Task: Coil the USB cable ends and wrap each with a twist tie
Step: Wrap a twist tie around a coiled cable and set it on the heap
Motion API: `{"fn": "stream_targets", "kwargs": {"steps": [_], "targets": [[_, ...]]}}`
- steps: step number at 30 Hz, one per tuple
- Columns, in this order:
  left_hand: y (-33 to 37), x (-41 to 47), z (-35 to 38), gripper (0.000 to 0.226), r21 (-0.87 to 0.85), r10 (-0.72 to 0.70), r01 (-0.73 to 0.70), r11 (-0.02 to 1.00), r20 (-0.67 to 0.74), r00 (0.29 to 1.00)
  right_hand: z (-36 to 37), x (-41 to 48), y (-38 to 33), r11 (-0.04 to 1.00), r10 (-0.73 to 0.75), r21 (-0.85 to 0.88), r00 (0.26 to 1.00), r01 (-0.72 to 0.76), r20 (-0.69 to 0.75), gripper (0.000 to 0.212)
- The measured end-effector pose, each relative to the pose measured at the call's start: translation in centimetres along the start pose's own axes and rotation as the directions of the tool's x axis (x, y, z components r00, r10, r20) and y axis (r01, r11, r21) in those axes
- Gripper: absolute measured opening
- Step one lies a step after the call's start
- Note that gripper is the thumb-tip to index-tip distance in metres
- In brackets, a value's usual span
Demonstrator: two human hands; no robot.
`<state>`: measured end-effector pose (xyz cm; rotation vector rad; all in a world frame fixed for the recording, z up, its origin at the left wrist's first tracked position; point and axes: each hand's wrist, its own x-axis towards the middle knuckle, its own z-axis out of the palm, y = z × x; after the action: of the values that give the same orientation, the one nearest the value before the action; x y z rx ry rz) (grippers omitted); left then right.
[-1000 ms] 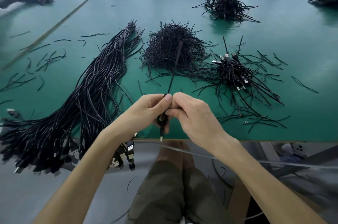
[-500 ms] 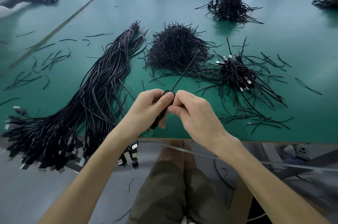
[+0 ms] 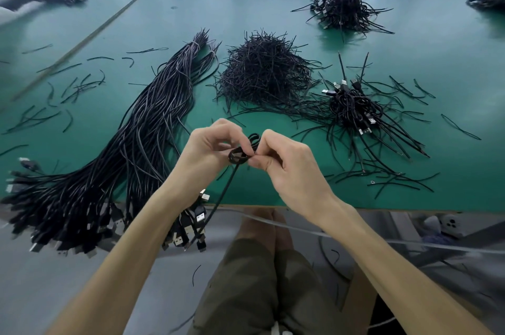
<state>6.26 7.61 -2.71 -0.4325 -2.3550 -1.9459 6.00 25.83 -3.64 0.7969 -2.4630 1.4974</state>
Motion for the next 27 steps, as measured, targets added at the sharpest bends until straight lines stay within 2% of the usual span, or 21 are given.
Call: {"fn": "stream_targets", "kwargs": {"steps": [2,5,6,8,10,11,15,20,27], "targets": [[0.0,0.0,0.3,0.019,-0.078,-0.021,0.023,0.997,0.02,1.0,-0.1,0.0,0.3,1.0,0.01,0.0,1.0,-0.01,-0.004,0.027],[-0.3,0.0,0.4,0.009,-0.218,-0.151,0.16,0.963,0.056,0.987,-0.4,0.0,0.7,1.0,0.015,-0.025,1.0,-0.015,-0.019,0.026],[-0.4,0.0,0.4,0.015,-0.255,-0.203,0.218,0.942,0.087,0.975,-0.5,0.0,0.9,0.999,0.012,-0.038,1.0,-0.013,-0.026,0.025],[-0.6,0.1,0.1,0.043,-0.283,-0.282,0.319,0.904,0.163,0.945,-0.6,0.0,1.2,0.998,0.002,-0.065,1.0,-0.004,-0.027,0.026],[-0.6,0.2,-0.3,0.059,-0.237,-0.323,0.374,0.897,0.228,0.919,-0.6,0.0,1.4,0.995,-0.01,-0.096,1.0,0.009,-0.014,0.027],[-0.6,0.2,-0.5,0.06,-0.194,-0.329,0.383,0.903,0.262,0.907,-0.6,-0.1,1.4,0.994,-0.015,-0.11,1.0,0.014,-0.004,0.026],[-0.5,0.3,-1.2,0.037,-0.107,-0.314,0.368,0.923,0.342,0.886,-0.6,-0.6,1.6,0.98,-0.055,-0.19,0.998,0.061,0.04,0.024],[-0.1,0.1,-0.7,0.042,-0.082,-0.29,0.33,0.941,0.311,0.905,-1.0,-0.8,1.3,0.949,-0.103,-0.292,0.992,0.118,0.066,0.031],[0.5,0.1,0.2,0.046,0.052,-0.186,0.179,0.983,0.226,0.956,-0.9,-0.8,1.6,0.982,-0.088,-0.169,0.996,0.088,0.009,0.024]]}}
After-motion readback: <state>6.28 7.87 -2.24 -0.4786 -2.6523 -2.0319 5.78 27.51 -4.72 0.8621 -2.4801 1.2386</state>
